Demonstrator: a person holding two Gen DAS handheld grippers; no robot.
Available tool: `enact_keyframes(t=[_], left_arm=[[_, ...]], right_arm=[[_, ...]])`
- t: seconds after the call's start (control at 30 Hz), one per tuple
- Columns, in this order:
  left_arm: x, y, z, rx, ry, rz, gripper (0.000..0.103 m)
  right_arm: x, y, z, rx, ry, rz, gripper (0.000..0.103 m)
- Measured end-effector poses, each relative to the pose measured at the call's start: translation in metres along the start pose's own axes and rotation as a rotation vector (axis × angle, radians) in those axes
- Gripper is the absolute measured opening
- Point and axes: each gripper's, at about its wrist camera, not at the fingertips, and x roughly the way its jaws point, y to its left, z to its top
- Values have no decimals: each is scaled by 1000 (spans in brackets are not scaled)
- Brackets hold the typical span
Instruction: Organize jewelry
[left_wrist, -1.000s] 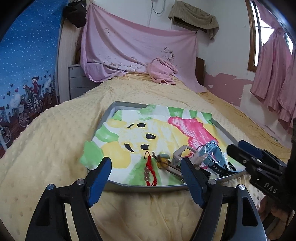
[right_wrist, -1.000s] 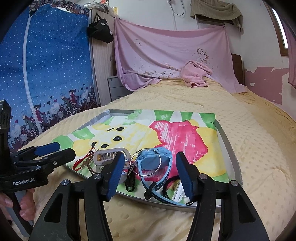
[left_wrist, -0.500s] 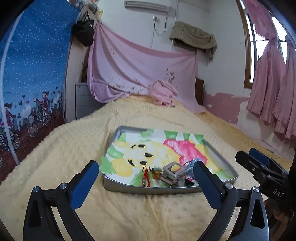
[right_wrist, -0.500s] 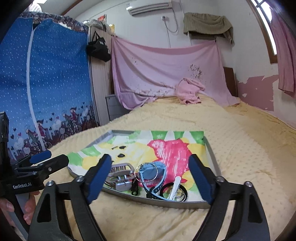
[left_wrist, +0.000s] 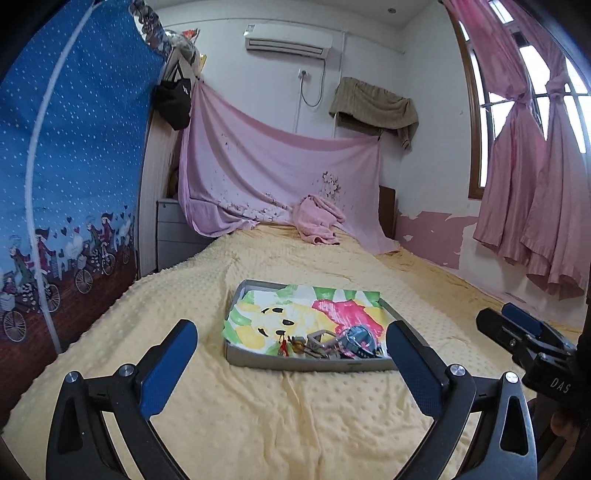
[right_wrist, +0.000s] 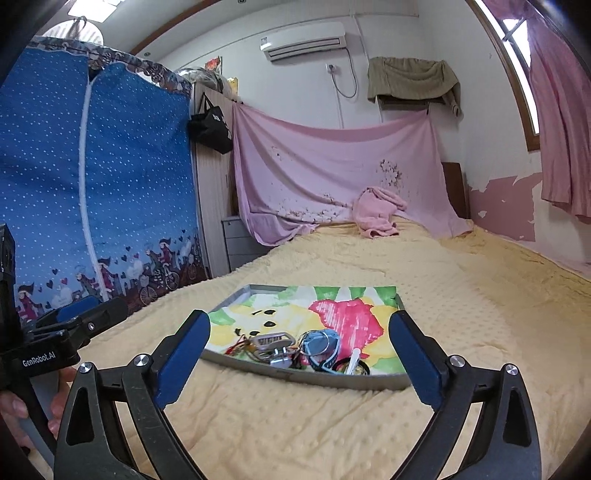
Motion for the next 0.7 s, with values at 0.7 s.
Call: enact_keyframes(t=[0.7], left_arm=[[-103, 0, -42, 12, -31, 52, 103]], right_arm=[[-119, 18, -43, 23, -26, -9, 96]])
